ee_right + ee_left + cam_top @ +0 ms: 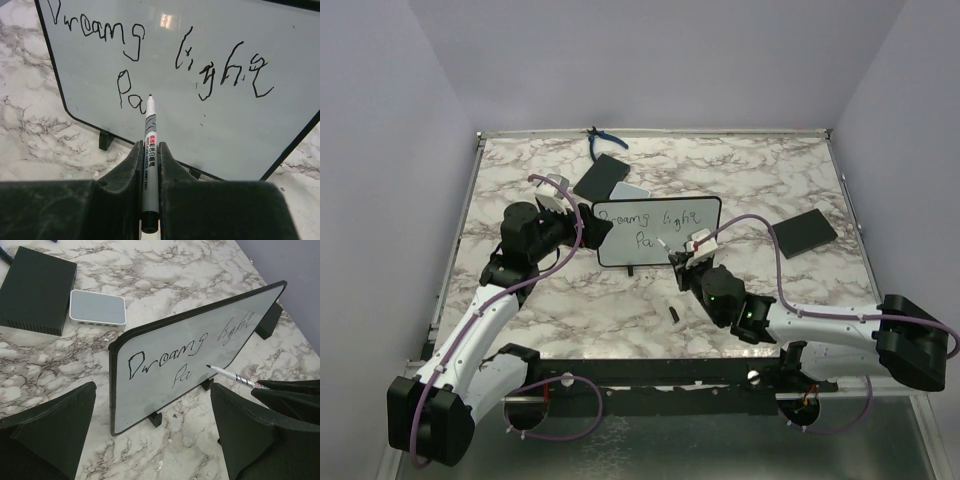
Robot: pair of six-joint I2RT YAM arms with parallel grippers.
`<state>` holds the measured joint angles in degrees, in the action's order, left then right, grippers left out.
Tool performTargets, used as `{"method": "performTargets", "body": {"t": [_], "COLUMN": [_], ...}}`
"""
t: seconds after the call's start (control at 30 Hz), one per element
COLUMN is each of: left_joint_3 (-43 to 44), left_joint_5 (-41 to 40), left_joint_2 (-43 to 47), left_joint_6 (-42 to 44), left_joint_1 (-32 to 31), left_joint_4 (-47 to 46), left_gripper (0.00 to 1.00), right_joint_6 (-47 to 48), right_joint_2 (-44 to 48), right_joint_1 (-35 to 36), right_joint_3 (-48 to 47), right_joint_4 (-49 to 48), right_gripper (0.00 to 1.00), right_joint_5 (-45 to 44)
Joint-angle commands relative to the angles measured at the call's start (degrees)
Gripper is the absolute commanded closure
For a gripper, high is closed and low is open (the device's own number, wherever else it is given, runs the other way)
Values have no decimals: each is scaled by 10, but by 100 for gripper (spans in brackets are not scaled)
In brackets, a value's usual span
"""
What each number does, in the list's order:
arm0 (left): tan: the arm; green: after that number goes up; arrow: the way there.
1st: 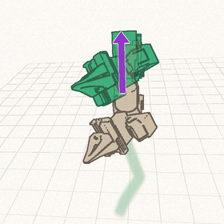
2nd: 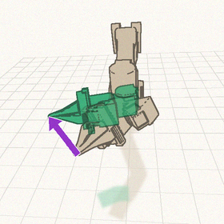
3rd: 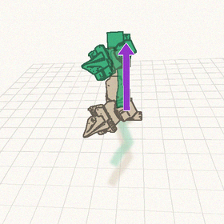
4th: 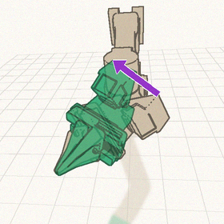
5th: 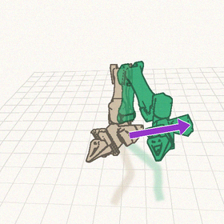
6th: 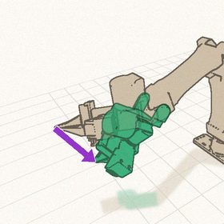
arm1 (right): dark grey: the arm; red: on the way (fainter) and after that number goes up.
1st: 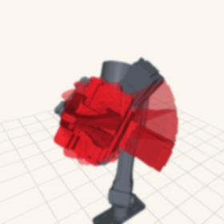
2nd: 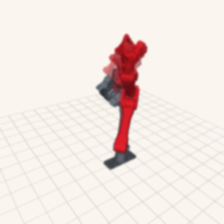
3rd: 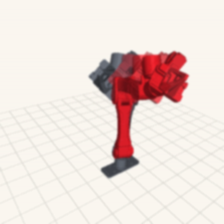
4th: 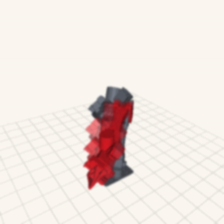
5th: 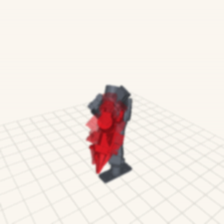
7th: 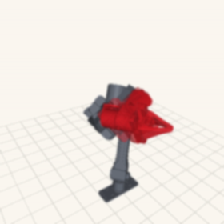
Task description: Write a sentence on the whiteboard
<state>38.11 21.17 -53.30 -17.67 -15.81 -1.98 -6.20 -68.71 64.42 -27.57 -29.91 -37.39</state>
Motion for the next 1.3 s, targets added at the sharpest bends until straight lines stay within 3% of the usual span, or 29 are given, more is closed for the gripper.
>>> {"method": "performTargets", "body": {"t": [0.0,0.73,1.27], "left_joint_3": [0,-1,0], "left_joint_5": [-2,-3,-1], "left_joint_2": [11,7,10], "left_joint_6": [7,7,6], "left_joint_1": [3,3,3], "left_joint_4": [-1,-1,-1], "left_gripper": [3,3,3], "right_joint_6": [5,29,17], "right_joint_2": [5,-66,-65], "right_joint_1": [-2,-1,-2], "right_joint_3": [0,-26,-28], "right_joint_4": [14,-53,-31], "right_gripper": [99,99,99], "right_joint_5": [-12,-16,-70]}}
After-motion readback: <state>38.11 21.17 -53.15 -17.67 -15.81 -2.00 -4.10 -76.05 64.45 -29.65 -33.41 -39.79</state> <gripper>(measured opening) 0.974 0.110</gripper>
